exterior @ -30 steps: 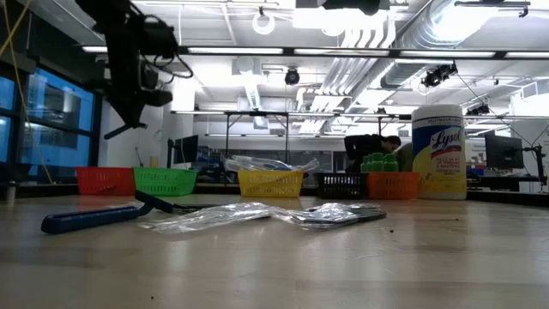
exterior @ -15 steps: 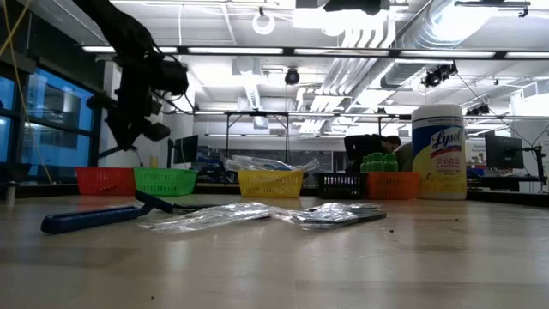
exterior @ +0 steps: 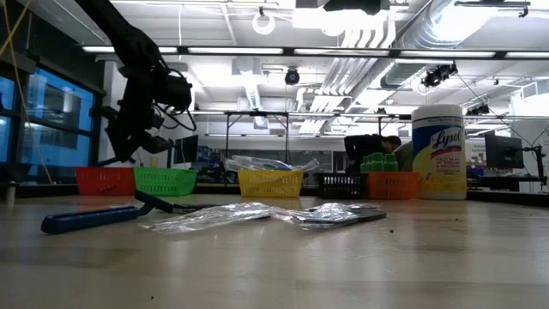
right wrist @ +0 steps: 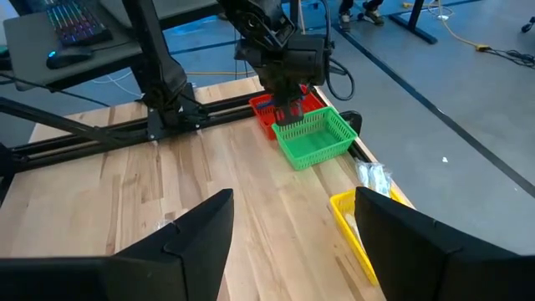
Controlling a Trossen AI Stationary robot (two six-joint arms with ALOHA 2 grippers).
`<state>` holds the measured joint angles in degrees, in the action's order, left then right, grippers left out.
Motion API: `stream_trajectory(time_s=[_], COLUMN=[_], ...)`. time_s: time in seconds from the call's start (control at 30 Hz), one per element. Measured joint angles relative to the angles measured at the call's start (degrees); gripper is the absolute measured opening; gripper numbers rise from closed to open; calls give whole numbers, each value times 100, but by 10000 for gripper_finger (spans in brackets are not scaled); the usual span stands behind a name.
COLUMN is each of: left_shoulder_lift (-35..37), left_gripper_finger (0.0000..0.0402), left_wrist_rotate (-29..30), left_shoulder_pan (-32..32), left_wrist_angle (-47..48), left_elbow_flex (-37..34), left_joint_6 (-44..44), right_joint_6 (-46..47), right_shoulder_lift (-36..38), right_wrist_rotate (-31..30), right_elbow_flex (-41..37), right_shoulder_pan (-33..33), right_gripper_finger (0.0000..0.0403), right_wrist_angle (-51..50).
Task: Pick & Place Travel size toiletries
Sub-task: Put the blue razor into the red bin
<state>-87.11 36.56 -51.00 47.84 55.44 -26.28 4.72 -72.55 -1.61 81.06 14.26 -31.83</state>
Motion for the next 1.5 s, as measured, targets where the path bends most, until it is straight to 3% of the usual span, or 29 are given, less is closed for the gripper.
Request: stream_trajectory(time_s=[0.4,0.6,0.9,1.17,1.33,1.5], left_shoulder_lift=[52,500,1542,2266,2336,2185], left_gripper_finger=[175,181,181,181,181,181], left_wrist_rotate=[-62,-292,-1343,-1687,-1966,-1765], left_shoulder_pan=[0,0,245,1370,2592,3985], left_wrist_angle=[0,-2,92,699,841,1032], left_elbow_flex=[0,0,0,0,0,0], left_joint_6=[-8,-38,-322,-1442,-2404,-3832], right_joint_6=[19,19,19,19,19,19], right_shoulder_lift=[0,0,0,0,0,0], right_wrist_rotate=[4,5,9,7,9,9], right_elbow_flex=[0,0,0,0,0,0], right_shoulder_pan=[0,0,0,-1,-2,-1], right_gripper_finger=[238,238,238,238,238,238], right_wrist_angle=[-2,-4,-11,-128,-127,-130])
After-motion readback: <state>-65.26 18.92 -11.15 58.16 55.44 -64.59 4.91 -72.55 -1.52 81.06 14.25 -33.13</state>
